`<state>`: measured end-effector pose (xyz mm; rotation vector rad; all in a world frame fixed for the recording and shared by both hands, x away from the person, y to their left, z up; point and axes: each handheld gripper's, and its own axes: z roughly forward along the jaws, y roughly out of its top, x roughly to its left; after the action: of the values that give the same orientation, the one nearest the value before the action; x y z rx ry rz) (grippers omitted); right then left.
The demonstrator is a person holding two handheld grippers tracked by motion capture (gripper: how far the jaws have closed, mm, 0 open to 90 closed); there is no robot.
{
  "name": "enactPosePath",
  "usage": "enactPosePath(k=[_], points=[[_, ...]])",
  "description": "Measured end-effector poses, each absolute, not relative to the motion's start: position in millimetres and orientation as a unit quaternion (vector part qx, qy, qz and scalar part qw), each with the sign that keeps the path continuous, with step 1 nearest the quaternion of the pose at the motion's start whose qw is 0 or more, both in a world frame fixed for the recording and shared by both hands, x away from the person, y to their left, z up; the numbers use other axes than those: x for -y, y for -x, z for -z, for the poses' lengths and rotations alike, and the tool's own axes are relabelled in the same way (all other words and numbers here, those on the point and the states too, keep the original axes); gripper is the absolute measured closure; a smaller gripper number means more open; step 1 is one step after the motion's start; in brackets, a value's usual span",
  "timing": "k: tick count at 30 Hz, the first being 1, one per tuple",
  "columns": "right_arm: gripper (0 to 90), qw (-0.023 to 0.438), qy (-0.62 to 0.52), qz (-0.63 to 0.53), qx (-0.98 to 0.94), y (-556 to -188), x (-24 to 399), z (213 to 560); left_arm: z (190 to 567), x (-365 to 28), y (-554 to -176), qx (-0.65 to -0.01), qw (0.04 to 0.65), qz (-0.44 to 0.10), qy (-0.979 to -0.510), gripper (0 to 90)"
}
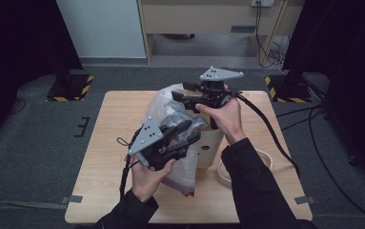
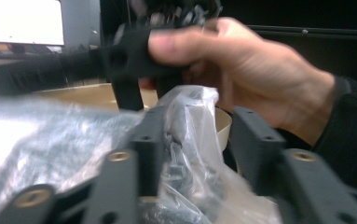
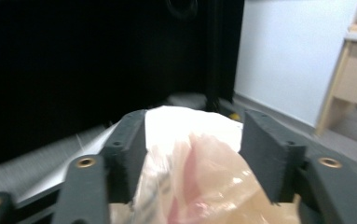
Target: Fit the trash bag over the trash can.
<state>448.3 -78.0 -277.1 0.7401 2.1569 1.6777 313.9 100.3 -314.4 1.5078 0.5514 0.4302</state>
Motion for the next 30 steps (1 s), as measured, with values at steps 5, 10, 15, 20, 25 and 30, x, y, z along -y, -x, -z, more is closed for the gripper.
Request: enactPosePath(k=[5,10,15,20,25,30], points=[[50.9,0.155,-0.262,-0.533,-0.789,-449.7,74.8,285.1,309.5,-115.9,-298.9,-0.255,0.669,-0.224,-0.661,32.5],[46.8,0.149,-0.275,-0.490,-0.814,-452.5,70.8,292.2,305.7,-143.7,-290.4,-0.267,0.671,-0.255,-0.643,25.5],[42.4,0.150,-0.284,-0.484,-0.814,-454.2,69.7,293.1,311.2,-173.5,-299.2,-0.305,0.667,-0.269,-0.624,23.9],[39.6,0.161,-0.282,-0.533,-0.781,-451.2,74.1,284.5,320.3,-191.0,-314.2,-0.334,0.656,-0.265,-0.623,25.7],[38.3,0.176,-0.282,-0.598,-0.729,-446.2,85.9,268.4,327.9,-200.6,-325.0,-0.355,0.635,-0.276,-0.628,24.4],[36.9,0.186,-0.278,-0.647,-0.686,-439.2,103.7,251.0,334.8,-207.2,-332.8,-0.367,0.637,-0.275,-0.620,25.1]])
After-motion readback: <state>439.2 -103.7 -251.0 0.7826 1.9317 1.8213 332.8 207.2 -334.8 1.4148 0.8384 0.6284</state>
